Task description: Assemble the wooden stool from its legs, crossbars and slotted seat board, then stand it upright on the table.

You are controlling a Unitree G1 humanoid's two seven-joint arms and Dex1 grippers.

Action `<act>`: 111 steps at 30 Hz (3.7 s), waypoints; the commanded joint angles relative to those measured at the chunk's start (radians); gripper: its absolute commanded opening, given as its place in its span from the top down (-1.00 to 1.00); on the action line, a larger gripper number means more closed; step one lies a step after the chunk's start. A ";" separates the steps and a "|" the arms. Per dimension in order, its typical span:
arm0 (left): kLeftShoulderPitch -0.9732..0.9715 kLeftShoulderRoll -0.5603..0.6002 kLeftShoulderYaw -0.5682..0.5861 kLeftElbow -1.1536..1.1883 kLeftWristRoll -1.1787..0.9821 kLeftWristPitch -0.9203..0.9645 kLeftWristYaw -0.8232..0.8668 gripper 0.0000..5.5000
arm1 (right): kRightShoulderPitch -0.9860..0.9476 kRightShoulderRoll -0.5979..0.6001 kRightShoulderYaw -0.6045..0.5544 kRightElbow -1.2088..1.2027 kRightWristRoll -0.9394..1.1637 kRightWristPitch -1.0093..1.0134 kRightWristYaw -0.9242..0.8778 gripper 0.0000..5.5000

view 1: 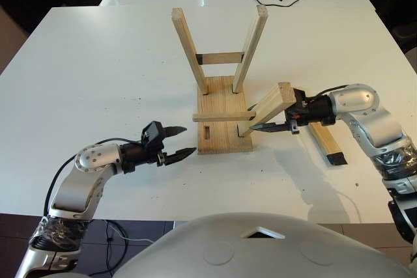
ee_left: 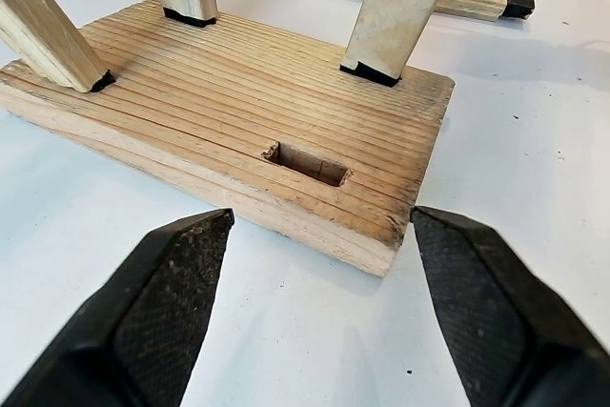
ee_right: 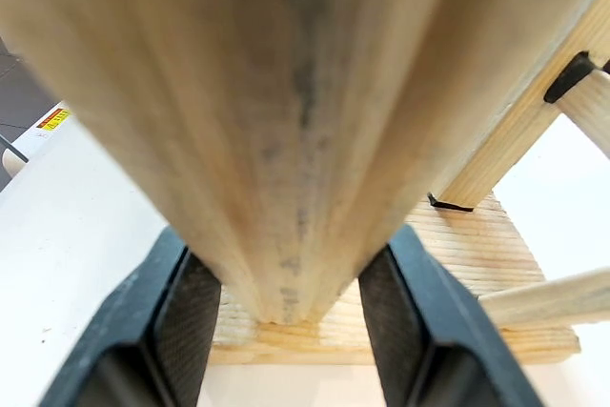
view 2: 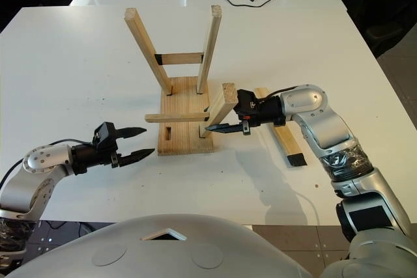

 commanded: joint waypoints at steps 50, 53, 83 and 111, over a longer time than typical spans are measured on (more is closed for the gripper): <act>0.171 -0.152 0.033 -0.077 0.082 -0.011 0.240 -0.26 | 0.442 0.074 -0.418 0.157 -0.185 0.140 -0.404 -0.21; 0.170 -0.149 0.033 -0.079 0.082 -0.006 0.239 -0.26 | 0.436 0.084 -0.409 0.176 -0.205 0.132 -0.427 -0.21; -0.184 -0.073 0.417 -0.278 -0.223 0.342 0.479 -0.26 | 0.285 0.116 -0.645 0.136 0.072 0.317 -0.434 0.26; -0.973 -0.151 0.105 -0.265 -1.168 0.648 0.677 -0.26 | -0.019 0.013 -0.681 -0.391 0.839 0.652 -0.204 0.26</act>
